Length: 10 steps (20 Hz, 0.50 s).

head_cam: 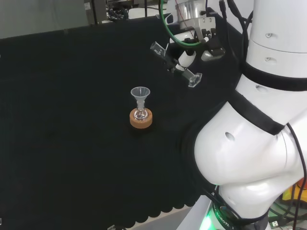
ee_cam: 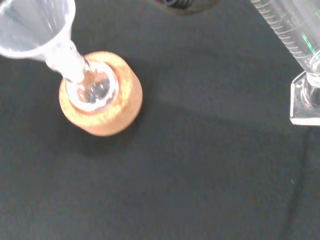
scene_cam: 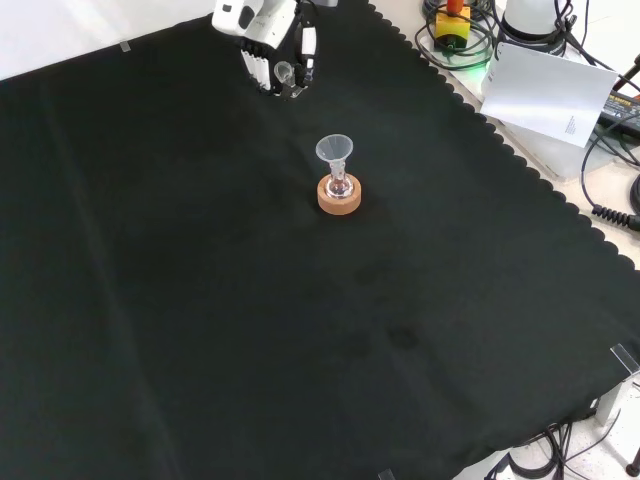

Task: Put the graduated cylinder back on the table.

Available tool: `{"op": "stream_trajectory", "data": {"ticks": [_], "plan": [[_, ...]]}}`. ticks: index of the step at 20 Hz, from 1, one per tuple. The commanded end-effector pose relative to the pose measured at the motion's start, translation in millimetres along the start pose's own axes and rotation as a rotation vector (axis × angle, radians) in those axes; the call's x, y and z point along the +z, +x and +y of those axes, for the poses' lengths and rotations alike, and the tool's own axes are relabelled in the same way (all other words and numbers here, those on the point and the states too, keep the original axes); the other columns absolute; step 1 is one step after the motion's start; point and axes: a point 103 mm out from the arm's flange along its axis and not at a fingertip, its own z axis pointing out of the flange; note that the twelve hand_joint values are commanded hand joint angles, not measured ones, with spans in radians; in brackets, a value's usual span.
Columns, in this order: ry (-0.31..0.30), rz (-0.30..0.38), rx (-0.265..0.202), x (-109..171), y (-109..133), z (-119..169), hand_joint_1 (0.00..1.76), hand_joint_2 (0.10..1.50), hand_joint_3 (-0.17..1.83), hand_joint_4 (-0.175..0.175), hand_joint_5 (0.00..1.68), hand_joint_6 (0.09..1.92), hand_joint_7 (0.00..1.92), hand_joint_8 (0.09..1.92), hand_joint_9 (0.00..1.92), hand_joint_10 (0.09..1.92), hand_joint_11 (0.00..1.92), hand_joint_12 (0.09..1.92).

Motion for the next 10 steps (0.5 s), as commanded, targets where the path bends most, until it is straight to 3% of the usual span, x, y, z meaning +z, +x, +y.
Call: {"op": "stream_trajectory", "data": {"ticks": [1, 10], "plan": [[-0.116, 0.100, -0.070, 1, -14, 18, 1.38, 1.09, 0.00, -0.175, 0.97, 0.99, 0.89, 1.10, 1.13, 0.84, 1.05, 0.88], [-0.249, 0.187, -0.144, 11, -20, 54, 1.38, 1.09, 0.00, -0.175, 0.97, 0.99, 0.89, 1.10, 1.13, 0.84, 1.05, 0.88]]}}
